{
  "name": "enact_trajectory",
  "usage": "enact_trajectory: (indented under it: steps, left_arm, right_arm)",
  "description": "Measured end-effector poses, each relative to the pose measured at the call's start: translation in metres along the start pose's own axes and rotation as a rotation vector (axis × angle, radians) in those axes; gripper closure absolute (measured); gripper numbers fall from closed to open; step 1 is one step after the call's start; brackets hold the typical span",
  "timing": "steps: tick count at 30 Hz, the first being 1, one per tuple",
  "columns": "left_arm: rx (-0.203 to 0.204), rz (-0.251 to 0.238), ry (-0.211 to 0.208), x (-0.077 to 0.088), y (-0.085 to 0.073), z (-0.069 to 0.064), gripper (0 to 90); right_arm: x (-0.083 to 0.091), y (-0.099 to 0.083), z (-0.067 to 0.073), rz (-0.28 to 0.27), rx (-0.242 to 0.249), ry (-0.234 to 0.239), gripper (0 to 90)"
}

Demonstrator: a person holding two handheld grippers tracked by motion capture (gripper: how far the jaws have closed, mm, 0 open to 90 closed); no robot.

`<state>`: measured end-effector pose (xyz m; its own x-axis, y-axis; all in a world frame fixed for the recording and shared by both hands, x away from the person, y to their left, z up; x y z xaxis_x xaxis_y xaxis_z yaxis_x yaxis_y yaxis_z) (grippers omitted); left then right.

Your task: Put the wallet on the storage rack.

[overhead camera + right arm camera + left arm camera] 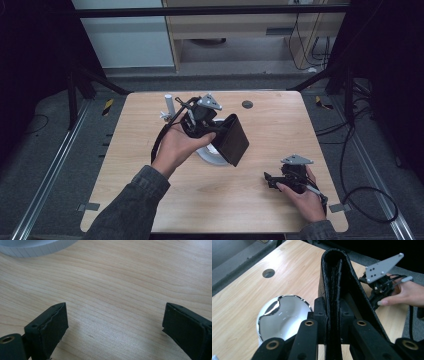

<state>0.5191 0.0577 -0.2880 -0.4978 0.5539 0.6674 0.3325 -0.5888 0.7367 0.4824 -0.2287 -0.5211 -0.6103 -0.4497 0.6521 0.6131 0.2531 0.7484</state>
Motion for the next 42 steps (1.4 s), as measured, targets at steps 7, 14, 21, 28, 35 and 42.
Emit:
enact_trajectory:
  steps: [7, 14, 21, 28, 35, 42]
  left_arm:
    - [0.02, -0.024, 0.025, 0.002, 0.011, 0.008, 80.5]
    - [0.03, -0.028, 0.061, 0.007, 0.013, 0.018, 80.5]
    - [0.055, -0.016, 0.103, 0.004, 0.01, 0.032, 80.5]
    - [0.075, 0.007, 0.134, -0.008, 0.003, 0.042, 80.5]
    - [0.104, -0.008, 0.133, -0.006, -0.005, 0.045, 80.5]
    - [0.103, 0.019, 0.131, -0.015, -0.013, 0.045, 80.5]
  right_arm:
    - [-0.006, 0.0, -0.002, 0.014, -0.01, -0.017, 6.1]
    - [-0.007, 0.0, -0.001, 0.027, 0.001, -0.024, 5.0]
    - [-0.007, 0.0, -0.001, 0.028, -0.001, -0.024, 4.8]
    - [-0.007, 0.0, -0.001, 0.027, 0.006, -0.029, 4.8]
    - [-0.007, 0.0, -0.001, 0.027, 0.002, -0.03, 4.8]
    - [-0.007, 0.0, -0.001, 0.026, 0.002, -0.03, 4.8]
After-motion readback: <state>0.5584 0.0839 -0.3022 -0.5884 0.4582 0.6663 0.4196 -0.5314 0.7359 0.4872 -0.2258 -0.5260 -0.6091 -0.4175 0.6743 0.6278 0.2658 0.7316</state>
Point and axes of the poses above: each handheld gripper's, and its own axes: x roughly backward along the jaws, y roughly out of its top, z roughly to its left, the point moved 2 cm from there along -x, roughly forward along the jaws, and after that the axes turned 9 degrees about y, right-handed, at the moved point
